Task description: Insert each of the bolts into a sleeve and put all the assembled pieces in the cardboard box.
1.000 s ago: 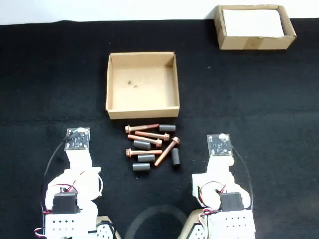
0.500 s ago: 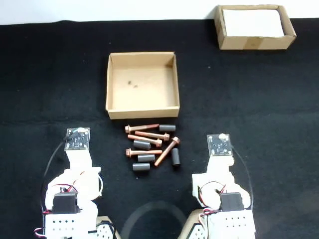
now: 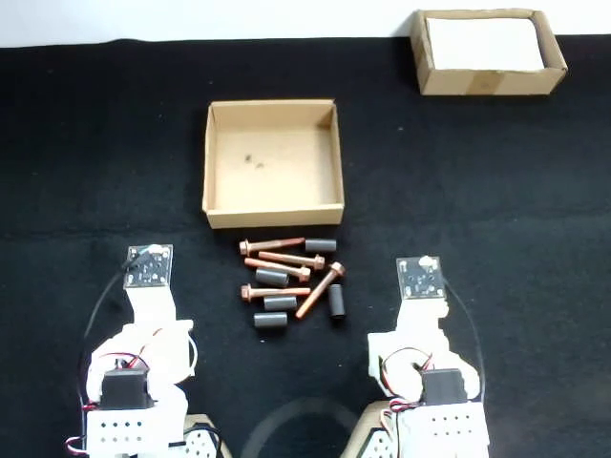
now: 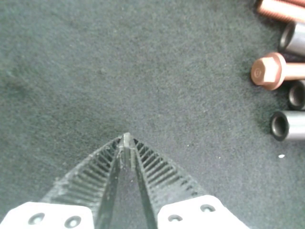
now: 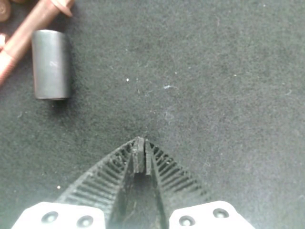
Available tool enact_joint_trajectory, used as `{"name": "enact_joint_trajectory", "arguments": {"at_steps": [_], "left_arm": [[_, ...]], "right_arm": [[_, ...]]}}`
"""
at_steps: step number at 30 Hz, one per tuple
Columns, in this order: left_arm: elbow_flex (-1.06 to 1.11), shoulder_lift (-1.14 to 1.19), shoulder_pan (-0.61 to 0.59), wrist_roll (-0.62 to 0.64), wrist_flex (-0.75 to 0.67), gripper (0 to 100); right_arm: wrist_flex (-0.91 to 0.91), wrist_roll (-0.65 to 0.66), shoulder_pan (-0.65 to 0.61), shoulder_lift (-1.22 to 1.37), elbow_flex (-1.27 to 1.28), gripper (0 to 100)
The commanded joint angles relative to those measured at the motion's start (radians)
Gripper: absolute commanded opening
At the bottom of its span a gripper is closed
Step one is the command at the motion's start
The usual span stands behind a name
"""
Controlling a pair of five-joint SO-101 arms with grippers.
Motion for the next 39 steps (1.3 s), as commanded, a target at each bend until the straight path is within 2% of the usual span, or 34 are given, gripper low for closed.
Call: {"name": "enact_joint_trajectory", "arguments": {"at_steps": [1,14,21,25,28,35,39], "left_arm": [[0.016,-0.010,-0.012,0.008,0.003,1],[0.016,-0.010,-0.012,0.008,0.003,1],[0.016,-0.010,-0.012,0.008,0.003,1],[0.016,-0.010,-0.012,0.008,0.003,1],[0.016,-0.010,-0.012,0.008,0.003,1],[0.016,-0.010,-0.012,0.008,0.003,1],[0.016,-0.010,-0.010,0.008,0.003,1]], "right_arm": [[0.008,-0.008,-0.007,-0.004,0.082,0.6],[-0.010,-0.009,-0.059,-0.004,0.082,0.6],[-0.306,-0.005,-0.007,-0.004,0.082,0.6],[-0.344,-0.005,-0.005,-0.002,0.005,0.6],[-0.234,-0.005,-0.005,0.004,-0.096,0.6],[0.249,-0.005,-0.041,0.007,-0.348,0.6],[0.288,-0.005,-0.065,0.024,-0.441,0.6]]}}
